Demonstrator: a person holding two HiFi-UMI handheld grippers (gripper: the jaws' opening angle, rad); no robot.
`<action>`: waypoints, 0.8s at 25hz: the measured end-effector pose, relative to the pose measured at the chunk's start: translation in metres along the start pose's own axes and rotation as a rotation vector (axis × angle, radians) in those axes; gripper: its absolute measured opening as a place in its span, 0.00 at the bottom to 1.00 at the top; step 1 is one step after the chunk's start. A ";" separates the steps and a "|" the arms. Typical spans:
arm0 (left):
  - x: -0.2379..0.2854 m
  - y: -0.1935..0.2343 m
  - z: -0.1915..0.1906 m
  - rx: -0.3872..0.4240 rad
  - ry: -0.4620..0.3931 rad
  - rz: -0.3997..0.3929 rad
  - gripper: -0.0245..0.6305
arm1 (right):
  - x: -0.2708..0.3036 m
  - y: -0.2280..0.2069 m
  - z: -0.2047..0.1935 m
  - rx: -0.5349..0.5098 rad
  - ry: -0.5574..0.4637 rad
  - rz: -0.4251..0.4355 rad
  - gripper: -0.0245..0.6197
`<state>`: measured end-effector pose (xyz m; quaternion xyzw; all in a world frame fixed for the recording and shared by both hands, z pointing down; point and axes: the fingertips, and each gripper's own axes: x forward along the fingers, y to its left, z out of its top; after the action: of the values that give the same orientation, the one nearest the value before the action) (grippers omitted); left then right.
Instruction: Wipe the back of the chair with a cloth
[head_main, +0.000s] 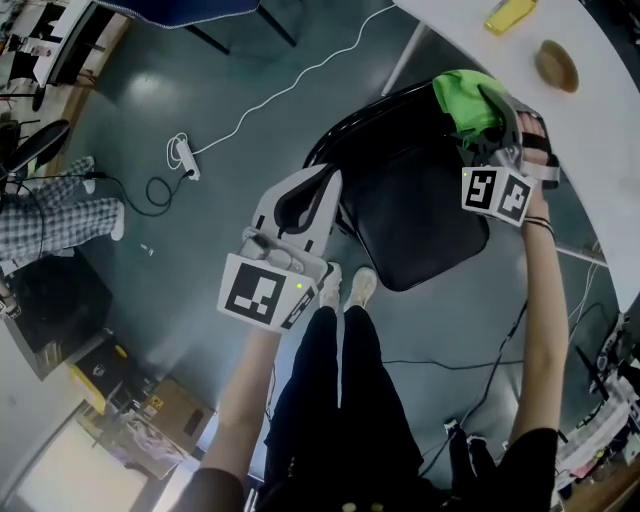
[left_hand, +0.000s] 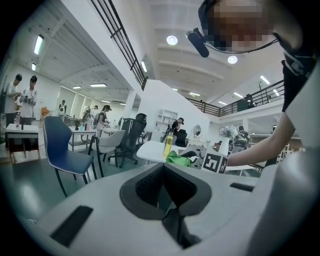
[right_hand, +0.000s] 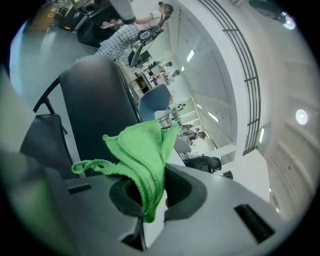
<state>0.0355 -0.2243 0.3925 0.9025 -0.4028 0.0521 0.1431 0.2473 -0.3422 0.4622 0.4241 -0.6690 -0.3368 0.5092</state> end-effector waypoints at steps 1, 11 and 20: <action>0.002 -0.002 -0.001 0.001 0.003 -0.003 0.05 | 0.001 0.006 0.000 -0.010 -0.004 0.015 0.10; 0.003 0.004 -0.023 -0.019 0.031 0.004 0.05 | 0.007 0.027 0.004 0.004 -0.021 -0.003 0.10; 0.006 0.005 -0.034 -0.026 0.036 -0.012 0.05 | 0.008 0.063 0.003 0.017 0.001 0.035 0.10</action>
<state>0.0365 -0.2222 0.4274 0.9018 -0.3956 0.0620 0.1625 0.2299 -0.3233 0.5198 0.4169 -0.6788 -0.3217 0.5118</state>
